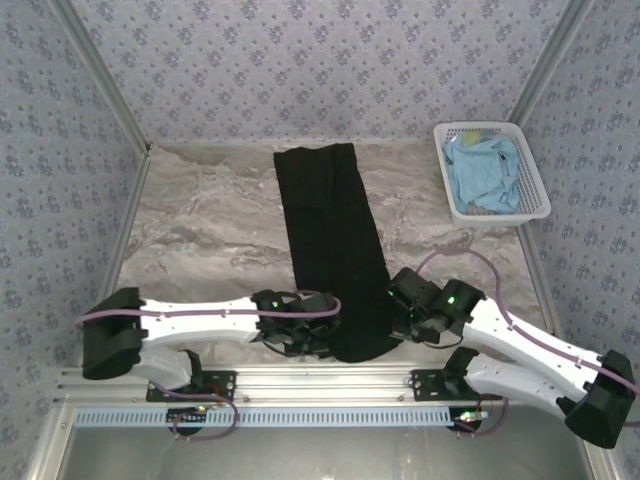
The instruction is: Fold and stack the t-shirts
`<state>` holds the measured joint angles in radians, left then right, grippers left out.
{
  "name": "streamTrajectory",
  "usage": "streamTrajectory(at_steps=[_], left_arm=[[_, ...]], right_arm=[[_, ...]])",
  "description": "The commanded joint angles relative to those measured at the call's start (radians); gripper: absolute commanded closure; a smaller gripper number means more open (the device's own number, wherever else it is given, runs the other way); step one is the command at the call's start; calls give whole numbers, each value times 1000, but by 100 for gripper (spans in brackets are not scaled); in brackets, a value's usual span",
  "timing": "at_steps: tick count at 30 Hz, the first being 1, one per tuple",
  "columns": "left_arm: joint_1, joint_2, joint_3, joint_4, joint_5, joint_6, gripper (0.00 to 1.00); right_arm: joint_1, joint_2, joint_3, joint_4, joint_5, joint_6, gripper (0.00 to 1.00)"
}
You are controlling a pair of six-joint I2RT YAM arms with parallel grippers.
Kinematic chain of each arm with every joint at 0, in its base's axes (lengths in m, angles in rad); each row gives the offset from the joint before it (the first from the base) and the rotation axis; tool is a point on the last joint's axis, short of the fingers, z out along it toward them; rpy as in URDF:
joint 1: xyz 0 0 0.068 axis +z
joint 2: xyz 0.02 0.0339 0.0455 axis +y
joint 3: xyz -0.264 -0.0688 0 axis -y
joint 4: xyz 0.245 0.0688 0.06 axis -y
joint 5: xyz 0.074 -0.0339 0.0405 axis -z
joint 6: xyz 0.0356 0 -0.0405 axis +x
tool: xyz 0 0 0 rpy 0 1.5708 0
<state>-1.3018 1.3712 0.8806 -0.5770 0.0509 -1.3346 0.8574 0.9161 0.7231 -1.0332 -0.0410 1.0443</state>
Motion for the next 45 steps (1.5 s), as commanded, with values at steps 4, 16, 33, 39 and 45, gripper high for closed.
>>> streamTrajectory(at_steps=[4, 16, 33, 39, 45], left_arm=[[156, -114, 6, -70, -78, -190, 100], [622, 2, 152, 7, 139, 89, 100], [941, 590, 638, -28, 325, 375, 83], [955, 575, 706, -50, 305, 449, 42], [946, 315, 348, 88, 289, 368, 48]], right_arm=[[-124, 115, 161, -28, 0, -117, 100], [-365, 519, 517, 133, -85, -271, 100], [-500, 1178, 1078, 154, -151, -348, 88], [-518, 1181, 1155, 142, -113, -406, 41], [-518, 969, 889, 222, -71, -406, 43]])
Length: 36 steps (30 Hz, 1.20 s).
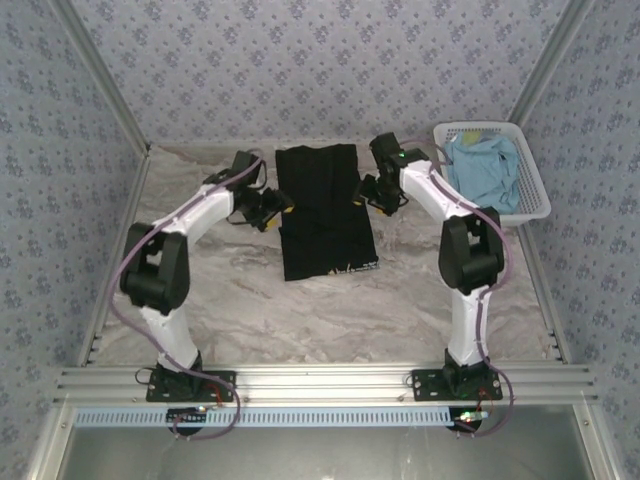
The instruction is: Fold and stack the t-shirts
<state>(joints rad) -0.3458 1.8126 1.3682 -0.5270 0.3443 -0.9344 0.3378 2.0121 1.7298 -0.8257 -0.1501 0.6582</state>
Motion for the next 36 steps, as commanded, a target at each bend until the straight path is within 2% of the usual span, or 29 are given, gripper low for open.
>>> streamTrajectory(at_steps=[1, 3, 4, 5, 6, 7, 11, 18, 21, 23, 27, 29, 32, 36], left_arm=[[-13, -163, -202, 66, -3, -51, 51], [-12, -194, -275, 94, 2, -71, 57], [-8, -194, -294, 100, 7, -75, 65], [-7, -192, -305, 114, 18, -79, 75], [-7, -184, -310, 132, 30, -86, 82], [-9, -165, -304, 140, 45, -90, 86], [-19, -56, -226, 87, 36, -49, 90], [-20, 100, -84, 47, 36, -1, 93], [-24, 99, -48, -13, 14, 23, 93], [-35, 43, -81, -42, -3, 13, 84], [-71, -112, -216, -100, -46, -45, 75], [-90, -178, -310, -75, -23, -101, 70], [-119, -230, -421, 24, 22, -201, 61], [-140, -219, -473, 98, 26, -275, 56]], right_arm=[[5, -159, -171, 44, 37, -19, 45], [9, -203, -258, 105, 15, -1, 46], [11, -207, -283, 140, -7, 7, 49], [15, -204, -294, 163, -33, 9, 57], [23, -191, -293, 171, -46, 13, 68], [33, -173, -286, 166, -55, 18, 74], [66, -113, -286, 160, -63, 59, 85], [78, -58, -288, 144, -53, 98, 92], [72, -135, -354, 157, -10, 88, 88], [66, -232, -442, 206, 12, 80, 78], [47, -343, -581, 220, -10, 53, 64], [46, -354, -625, 245, -41, 12, 55], [61, -344, -668, 270, -87, -8, 49], [72, -302, -677, 247, -80, -7, 48]])
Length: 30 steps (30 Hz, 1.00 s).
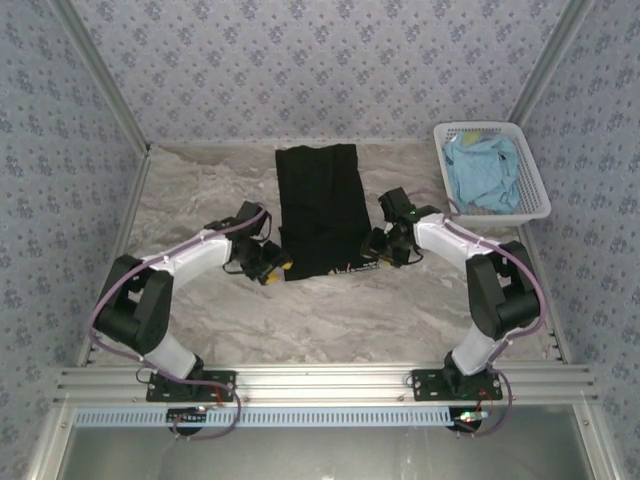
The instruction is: Fold and stack the t-shirts
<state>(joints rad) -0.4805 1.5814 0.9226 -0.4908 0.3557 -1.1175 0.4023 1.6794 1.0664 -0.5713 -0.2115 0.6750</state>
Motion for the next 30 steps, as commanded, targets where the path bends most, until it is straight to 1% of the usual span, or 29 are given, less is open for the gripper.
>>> streamTrajectory(at_steps=[1, 4, 7, 10, 13, 16, 19, 22, 24, 25, 29, 30], left_arm=[[-7, 17, -37, 81, 11, -99, 56], [-14, 49, -64, 164, 19, -136, 54], [-32, 104, -44, 195, 19, -146, 53], [-55, 144, -9, 220, 16, -161, 53], [-78, 181, 32, 213, 5, -169, 53], [-91, 213, 60, 210, -4, -174, 56], [-96, 237, 87, 209, -11, -173, 59], [-105, 247, 116, 210, -12, -171, 60], [-117, 235, 136, 189, -20, -173, 60], [-126, 223, 142, 172, -34, -173, 59], [-164, 124, 126, 67, -128, -207, 46], [-169, 97, 107, 49, -148, -228, 46]], right_arm=[[7, 41, -16, -4, -9, -22, 48], [6, 81, -1, -10, 32, -34, 48], [7, 133, 34, -15, 44, -37, 50], [13, 163, 41, 2, 35, -35, 56], [16, 177, 38, 32, 30, -16, 64], [16, 184, 42, 60, 20, -12, 75], [20, 184, 48, 73, 10, -12, 90], [17, 142, 21, 96, -16, 19, 97], [12, 111, -1, 119, -34, 49, 99], [12, 94, -11, 126, -40, 63, 100], [15, 30, -47, 122, -64, 137, 100], [16, 15, -58, 117, -68, 156, 100]])
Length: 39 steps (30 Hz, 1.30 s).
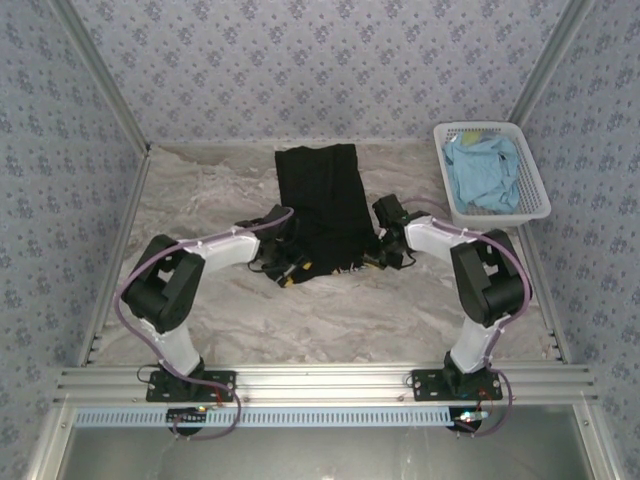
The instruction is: Fold and stack the t-shirts
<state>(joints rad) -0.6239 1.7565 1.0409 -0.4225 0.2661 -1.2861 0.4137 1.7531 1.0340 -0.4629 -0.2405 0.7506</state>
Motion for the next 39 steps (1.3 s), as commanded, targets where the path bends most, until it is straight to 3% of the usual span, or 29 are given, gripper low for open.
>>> streamTrajectory(at_steps=[1, 4, 12, 23, 25, 30, 34, 37, 39], left_arm=[[-30, -104, -30, -34, -79, -79, 45], [-36, -184, -109, -34, -136, -142, 44], [-63, -263, -221, -26, -146, -226, 44], [-116, -237, -298, 69, -147, -319, 50], [-124, -215, -302, 114, -158, -332, 55], [-126, -157, -255, 190, -180, -330, 80], [-129, -158, -202, 166, -194, -304, 89], [-133, -180, -191, 133, -195, -295, 89], [-143, -208, -196, 89, -201, -301, 77]], right_arm=[[4, -73, -36, 3, -44, 97, 100], [5, -124, -86, -12, -54, 153, 100], [48, -265, -208, -56, -61, 246, 100], [94, -340, -313, -52, -57, 269, 100], [98, -348, -319, -51, -57, 271, 100], [102, -380, -330, -69, -56, 266, 100], [100, -398, -329, -77, -63, 264, 100], [97, -405, -325, -82, -69, 260, 100], [96, -408, -323, -83, -72, 260, 100]])
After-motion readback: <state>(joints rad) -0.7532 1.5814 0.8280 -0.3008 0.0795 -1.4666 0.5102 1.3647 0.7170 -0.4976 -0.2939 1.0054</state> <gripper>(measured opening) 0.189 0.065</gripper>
